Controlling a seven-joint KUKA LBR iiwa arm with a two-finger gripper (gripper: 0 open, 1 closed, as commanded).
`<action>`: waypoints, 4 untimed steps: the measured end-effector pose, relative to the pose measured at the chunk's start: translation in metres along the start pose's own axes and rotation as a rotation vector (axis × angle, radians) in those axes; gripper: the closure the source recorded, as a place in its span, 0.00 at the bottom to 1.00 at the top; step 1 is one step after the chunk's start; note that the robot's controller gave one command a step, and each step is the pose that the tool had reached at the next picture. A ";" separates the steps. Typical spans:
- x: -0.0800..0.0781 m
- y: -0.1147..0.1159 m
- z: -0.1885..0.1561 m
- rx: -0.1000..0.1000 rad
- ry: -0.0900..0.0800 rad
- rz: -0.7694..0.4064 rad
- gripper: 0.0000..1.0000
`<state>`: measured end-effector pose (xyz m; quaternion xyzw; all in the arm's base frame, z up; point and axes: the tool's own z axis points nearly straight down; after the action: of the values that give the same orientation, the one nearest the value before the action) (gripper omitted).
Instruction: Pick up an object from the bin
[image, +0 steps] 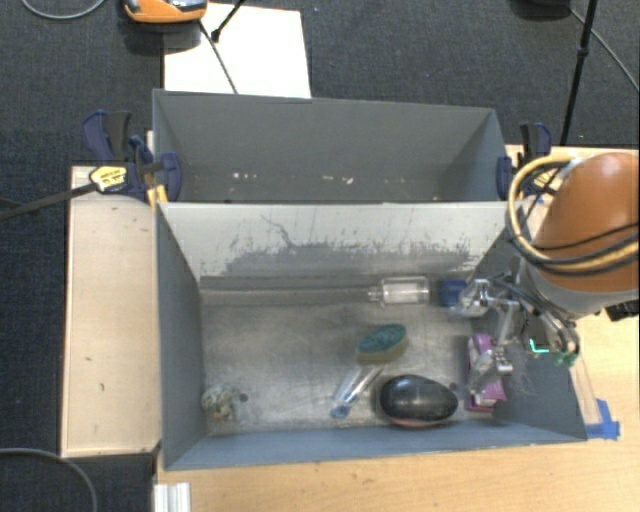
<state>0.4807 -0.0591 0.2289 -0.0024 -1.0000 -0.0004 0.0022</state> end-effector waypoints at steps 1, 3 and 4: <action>-0.005 0.044 0.121 0.003 -0.014 -0.119 0.00; -0.016 0.041 0.134 0.009 -0.036 -0.283 0.00; -0.015 0.040 0.135 0.011 -0.033 -0.285 1.00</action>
Offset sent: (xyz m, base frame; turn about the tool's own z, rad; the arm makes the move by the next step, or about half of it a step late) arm 0.0020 0.0451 -0.1209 -0.1188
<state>0.4952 -0.0193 0.0935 0.1395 -0.9901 0.0049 -0.0142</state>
